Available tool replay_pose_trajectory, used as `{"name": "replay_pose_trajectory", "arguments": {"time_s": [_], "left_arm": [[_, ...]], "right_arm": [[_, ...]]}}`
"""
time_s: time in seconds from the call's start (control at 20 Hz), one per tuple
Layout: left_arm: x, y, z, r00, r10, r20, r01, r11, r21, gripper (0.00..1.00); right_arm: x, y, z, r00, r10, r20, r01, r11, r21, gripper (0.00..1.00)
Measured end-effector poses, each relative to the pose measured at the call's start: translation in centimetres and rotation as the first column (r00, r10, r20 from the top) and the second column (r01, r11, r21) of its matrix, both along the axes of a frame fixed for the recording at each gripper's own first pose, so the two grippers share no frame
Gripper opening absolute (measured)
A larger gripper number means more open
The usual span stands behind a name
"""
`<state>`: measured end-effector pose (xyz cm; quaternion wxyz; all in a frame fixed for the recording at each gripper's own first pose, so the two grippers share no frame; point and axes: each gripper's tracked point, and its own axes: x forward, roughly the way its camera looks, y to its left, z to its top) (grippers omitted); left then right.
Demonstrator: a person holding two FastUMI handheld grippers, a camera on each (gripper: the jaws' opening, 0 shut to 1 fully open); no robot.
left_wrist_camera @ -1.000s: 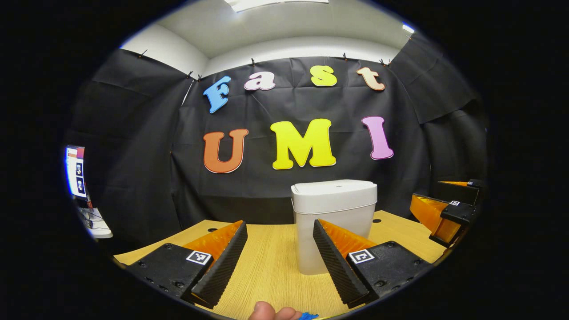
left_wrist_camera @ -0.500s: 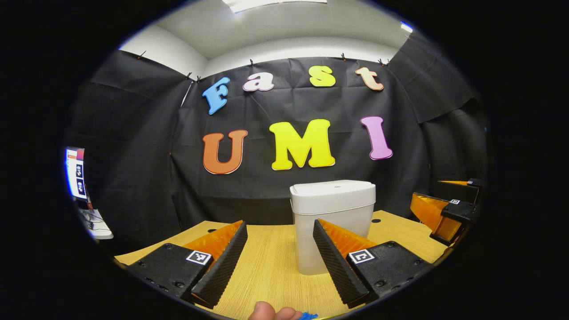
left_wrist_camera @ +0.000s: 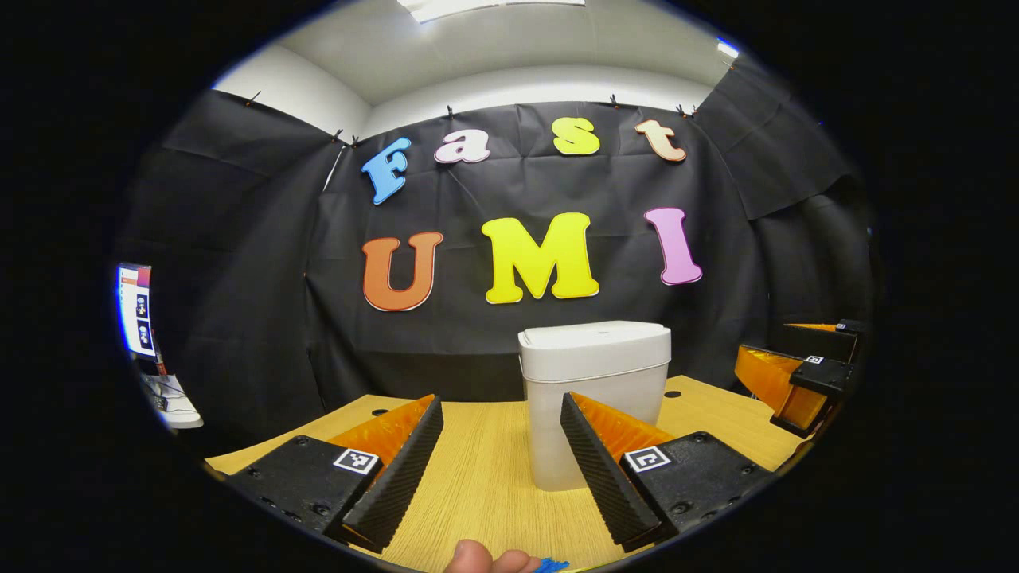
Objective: Press the lid of the desktop garbage bin to open it, pick up the crumpled paper on the desktop and throw it into the bin, then pick up the pop can on the desktop and drop it into the bin, and finally close the garbage bin lid.
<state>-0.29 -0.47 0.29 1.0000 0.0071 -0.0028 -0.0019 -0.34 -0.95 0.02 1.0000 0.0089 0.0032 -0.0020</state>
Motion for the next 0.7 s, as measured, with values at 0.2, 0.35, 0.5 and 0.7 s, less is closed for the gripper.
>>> {"name": "replay_pose_trajectory", "arguments": {"time_s": [0.2, 0.35, 0.5, 0.7], "left_arm": [[-0.03, 0.00, -0.01, 1.000, 0.002, 0.002, -0.002, 1.000, 0.003, 0.96], [-0.04, -0.03, -0.12, 1.000, 0.002, 0.001, -0.002, 1.000, 0.002, 0.96], [0.02, 0.04, -0.20, 1.000, 0.004, 0.001, -0.004, 1.000, 0.003, 0.96], [0.01, 0.07, -0.21, 1.000, 0.007, 0.004, -0.007, 1.000, 0.002, 0.96]], "right_arm": [[-0.05, 0.05, 0.16, 1.000, 0.001, 0.002, -0.001, 1.000, 0.000, 0.95], [0.01, 0.05, 0.18, 1.000, 0.003, 0.003, -0.003, 1.000, -0.004, 0.95], [0.16, 0.13, 0.11, 1.000, 0.010, -0.005, -0.010, 1.000, 0.000, 0.97], [0.59, 0.40, 0.23, 1.000, 0.023, -0.011, -0.023, 1.000, 0.006, 0.95]]}}
